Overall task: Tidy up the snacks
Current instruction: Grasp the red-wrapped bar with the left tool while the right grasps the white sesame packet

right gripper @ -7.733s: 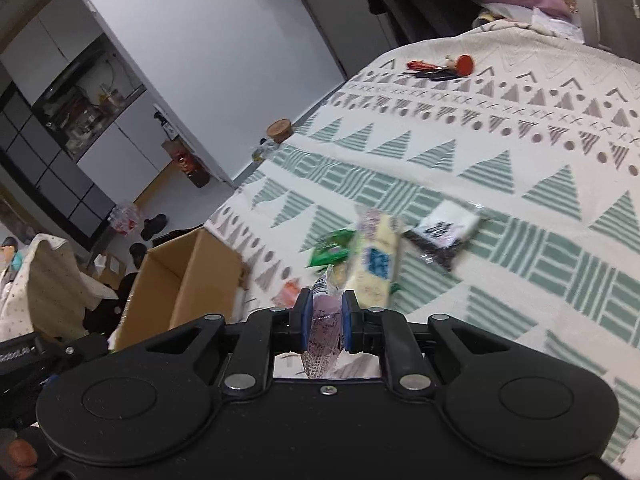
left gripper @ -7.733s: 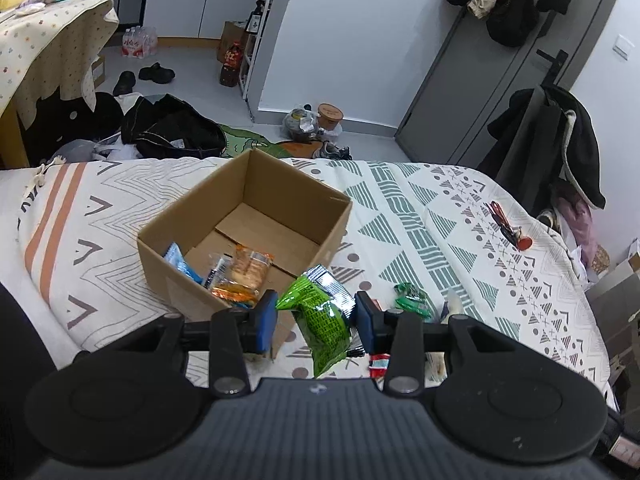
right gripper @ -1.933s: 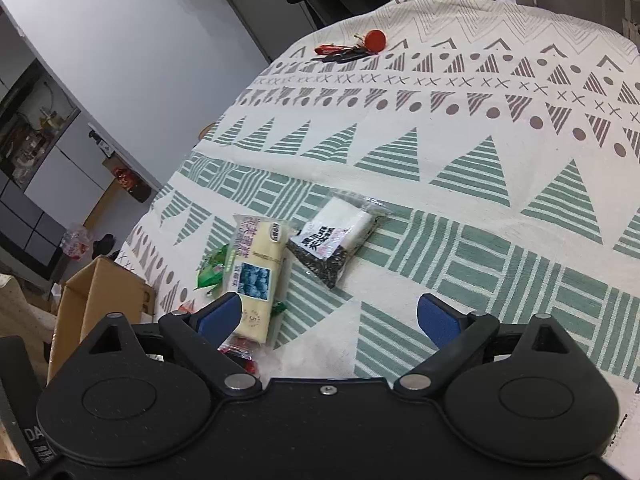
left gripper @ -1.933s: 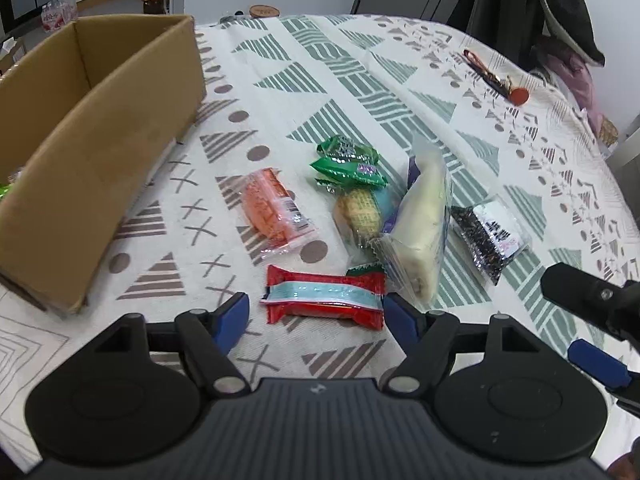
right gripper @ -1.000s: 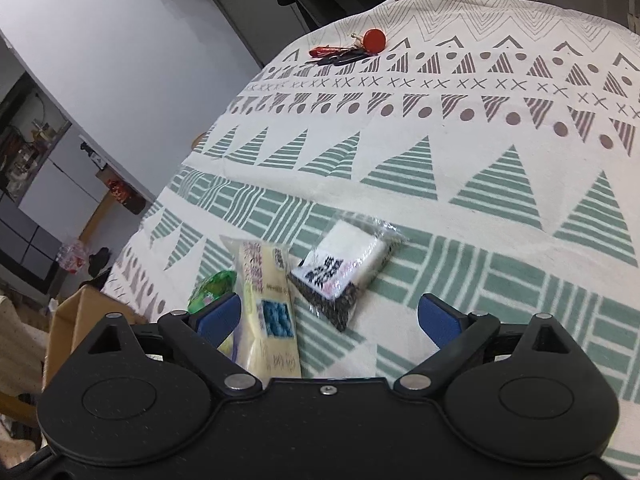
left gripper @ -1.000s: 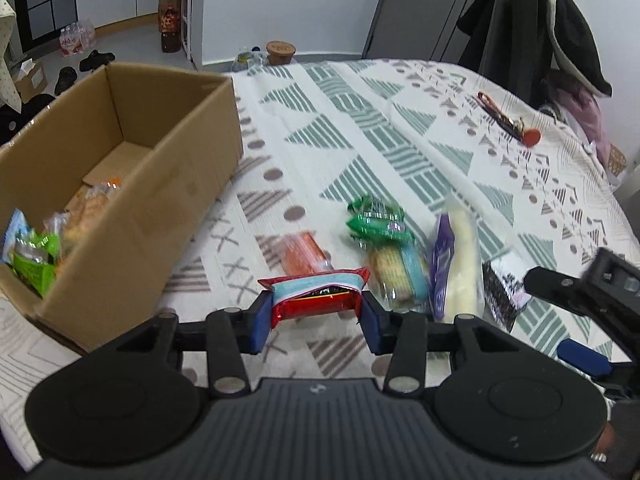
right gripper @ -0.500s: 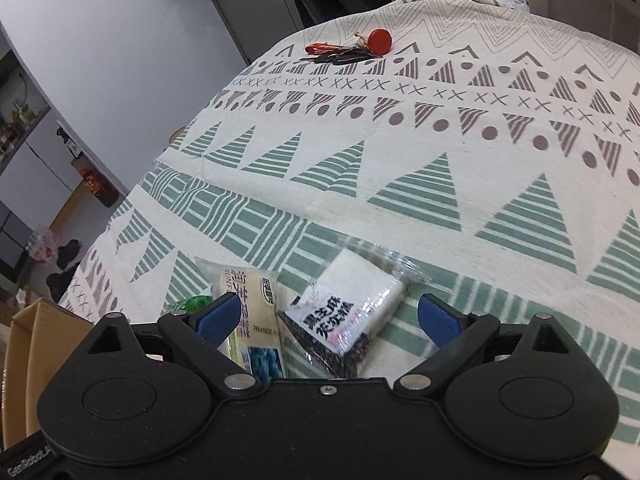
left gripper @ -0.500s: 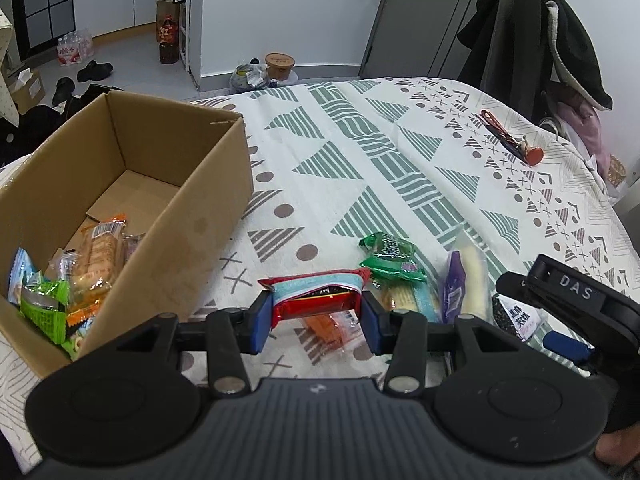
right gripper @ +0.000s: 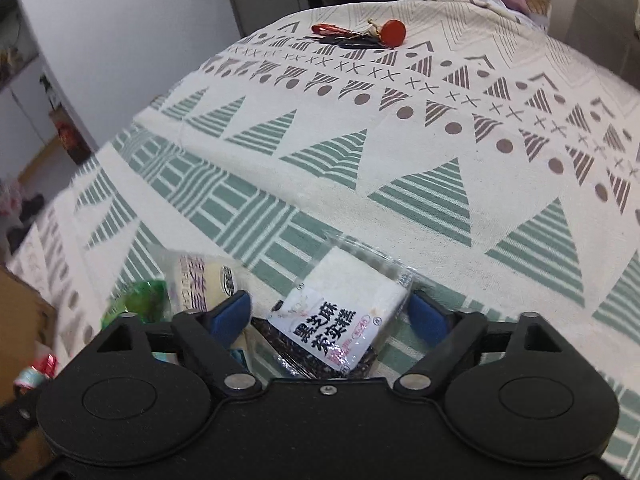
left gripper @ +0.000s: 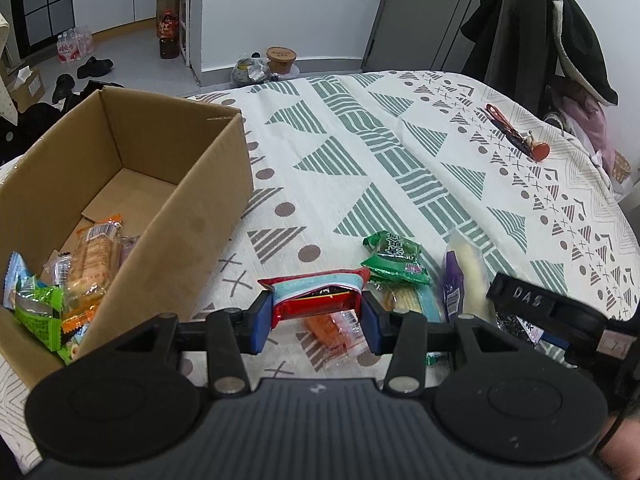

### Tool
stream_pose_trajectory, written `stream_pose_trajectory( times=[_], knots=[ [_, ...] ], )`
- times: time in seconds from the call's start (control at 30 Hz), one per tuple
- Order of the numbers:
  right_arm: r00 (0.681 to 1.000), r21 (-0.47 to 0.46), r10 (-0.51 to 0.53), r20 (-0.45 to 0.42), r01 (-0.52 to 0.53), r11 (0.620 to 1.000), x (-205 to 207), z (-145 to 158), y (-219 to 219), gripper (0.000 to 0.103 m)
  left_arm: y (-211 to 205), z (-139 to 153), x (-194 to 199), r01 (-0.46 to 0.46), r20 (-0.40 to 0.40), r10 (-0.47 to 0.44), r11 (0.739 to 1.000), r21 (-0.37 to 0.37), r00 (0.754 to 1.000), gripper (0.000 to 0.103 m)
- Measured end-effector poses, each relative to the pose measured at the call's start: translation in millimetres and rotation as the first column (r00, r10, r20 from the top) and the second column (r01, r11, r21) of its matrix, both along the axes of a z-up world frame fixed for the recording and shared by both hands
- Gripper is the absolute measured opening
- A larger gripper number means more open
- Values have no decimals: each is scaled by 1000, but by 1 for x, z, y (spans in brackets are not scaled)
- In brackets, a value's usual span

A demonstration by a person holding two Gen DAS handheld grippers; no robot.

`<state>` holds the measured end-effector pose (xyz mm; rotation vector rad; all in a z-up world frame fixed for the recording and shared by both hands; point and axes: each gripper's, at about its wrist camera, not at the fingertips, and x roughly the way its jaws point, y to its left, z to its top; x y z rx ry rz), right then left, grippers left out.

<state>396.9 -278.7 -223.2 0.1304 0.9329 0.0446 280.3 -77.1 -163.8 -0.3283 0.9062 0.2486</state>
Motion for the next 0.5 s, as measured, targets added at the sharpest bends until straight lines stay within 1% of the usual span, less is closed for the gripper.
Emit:
stream_pose_trajectory(
  times=[0.03, 0.1, 0.17, 0.3, 0.5],
  knots=[
    [1000, -7, 6, 4, -6, 1000, -1, 1, 0, 76, -1, 1, 0, 1, 2, -1, 1000, 1, 1000, 45],
    [1000, -6, 16, 3, -16, 1000, -4, 3, -1, 60, -3, 5, -2, 6, 10, -6, 1000, 6, 1000, 45],
    [1000, 2, 27, -2, -27, 1000, -8, 6, -2, 53, -3, 8, -5, 9, 15, -9, 1000, 10, 1000, 45],
    [999, 12, 34, -12, -34, 999, -15, 8, -3, 49, -1, 14, -12, 3, 22, -4, 1000, 15, 1000, 45],
    [1000, 48, 17, -23, -16, 999, -31, 17, -9, 46, 0, 29, -28, 0, 41, -1, 1000, 24, 999, 45]
  ],
)
